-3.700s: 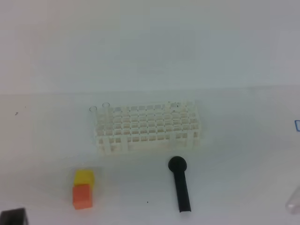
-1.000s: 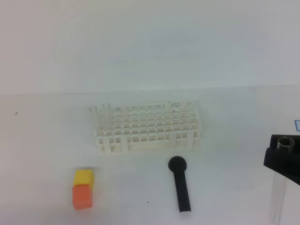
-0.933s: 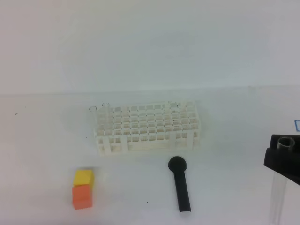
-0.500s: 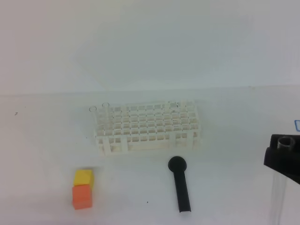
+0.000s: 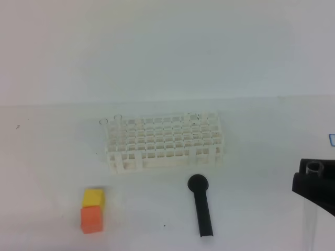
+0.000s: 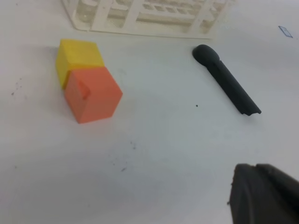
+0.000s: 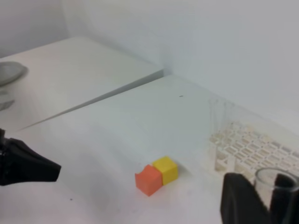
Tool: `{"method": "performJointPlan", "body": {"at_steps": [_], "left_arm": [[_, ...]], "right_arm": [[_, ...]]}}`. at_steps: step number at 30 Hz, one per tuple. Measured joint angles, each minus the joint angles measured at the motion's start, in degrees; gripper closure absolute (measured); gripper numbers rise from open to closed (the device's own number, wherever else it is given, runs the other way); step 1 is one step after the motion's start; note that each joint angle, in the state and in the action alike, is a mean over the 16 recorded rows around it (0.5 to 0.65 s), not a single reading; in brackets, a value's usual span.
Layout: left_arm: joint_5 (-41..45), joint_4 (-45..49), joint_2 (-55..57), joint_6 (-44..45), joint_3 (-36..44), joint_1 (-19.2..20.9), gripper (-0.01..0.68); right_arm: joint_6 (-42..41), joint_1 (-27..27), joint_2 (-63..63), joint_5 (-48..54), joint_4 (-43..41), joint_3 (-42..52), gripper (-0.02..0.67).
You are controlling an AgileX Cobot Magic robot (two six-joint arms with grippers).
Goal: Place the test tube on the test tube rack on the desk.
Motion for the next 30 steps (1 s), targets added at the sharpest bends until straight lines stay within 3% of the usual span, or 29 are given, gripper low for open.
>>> {"method": "performJointPlan", "body": {"at_steps": [7, 20, 24, 30], "left_arm": [[0.0, -0.1, -1.6, 0.2, 0.0, 8.3, 0.673], [0.0, 0.1, -4.1, 0.2, 0.0, 35.7, 0.673], [0.0, 0.2, -4.2, 0.2, 0.0, 40.2, 0.673], [0.0, 0.2, -4.2, 0.2, 0.0, 42.8, 0.673]], "right_arm": [[-1.3, 0.0, 0.0, -1.1, 0.0, 0.2, 0.527], [-1.9, 0.0, 0.0, -0.8, 0.0, 0.2, 0.527], [-1.9, 0.0, 0.0, -0.6, 0.0, 0.2, 0.527], [-1.9, 0.0, 0.0, -0.2, 0.0, 0.2, 0.527]]}}
